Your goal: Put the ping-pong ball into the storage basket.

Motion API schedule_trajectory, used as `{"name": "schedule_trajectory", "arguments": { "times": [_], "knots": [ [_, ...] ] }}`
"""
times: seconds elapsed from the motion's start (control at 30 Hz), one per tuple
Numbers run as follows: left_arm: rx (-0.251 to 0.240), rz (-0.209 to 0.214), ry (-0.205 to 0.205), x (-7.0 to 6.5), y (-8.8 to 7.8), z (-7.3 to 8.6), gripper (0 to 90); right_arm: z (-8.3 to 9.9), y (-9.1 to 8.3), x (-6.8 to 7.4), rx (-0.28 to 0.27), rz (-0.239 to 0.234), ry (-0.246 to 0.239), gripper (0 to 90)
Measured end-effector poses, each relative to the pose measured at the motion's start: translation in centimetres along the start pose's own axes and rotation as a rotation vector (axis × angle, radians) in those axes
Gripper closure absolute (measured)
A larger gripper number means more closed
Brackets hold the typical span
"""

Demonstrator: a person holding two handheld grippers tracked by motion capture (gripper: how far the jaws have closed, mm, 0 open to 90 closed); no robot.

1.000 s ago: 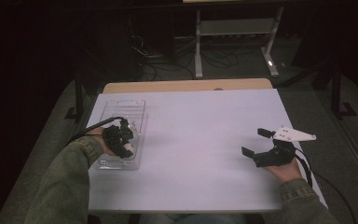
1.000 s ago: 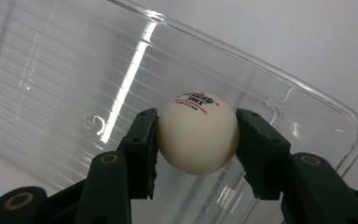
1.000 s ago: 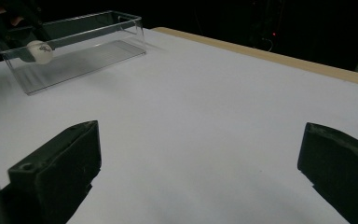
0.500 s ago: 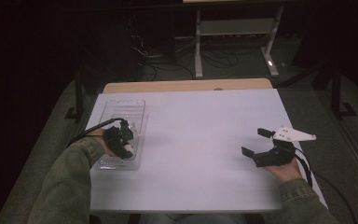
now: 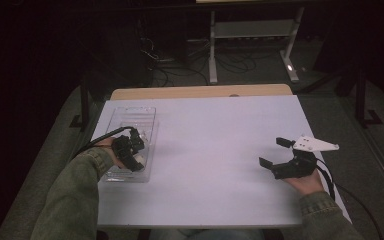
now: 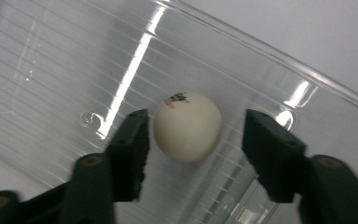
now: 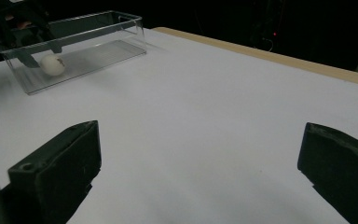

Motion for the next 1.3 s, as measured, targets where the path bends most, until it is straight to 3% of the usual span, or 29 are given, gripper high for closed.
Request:
{"name": "schedule_trajectory", "arguments": {
  "times": [0.27,0.63,0.87,1.13,1.3],
  "knots": [
    [-0.016,-0.003,-0.006,0.1,-0.7,0.0,26.6,0.0,0.0,0.0,0.002,0.000,0.004,0.0],
    [-0.027,-0.060,-0.039,0.8,-1.5,-0.1,12.1,0.1,0.0,0.0,0.006,0.004,0.004,0.0],
    [-0.005,-0.074,-0.040,1.0,-2.2,0.0,1.1,0.1,0.0,0.0,0.005,0.006,0.004,0.0],
    [-0.051,-0.116,-0.046,1.4,-3.8,-0.3,0.0,0.1,-0.1,0.0,0.004,0.005,0.004,0.0],
    [-0.094,-0.103,-0.053,1.2,-4.7,-0.4,0.0,0.1,0.0,0.0,0.007,0.005,0.003,0.0]
  ]
}}
Point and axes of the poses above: each handheld gripper's, and its own axes: y roughly forward along the jaws, z roughly out of its underside, x roughly to its left, the point moved 10 cm from there along y, roughly forward along the jaws, and after that the axes turned 11 degrees about x, right-handed, at the moved point
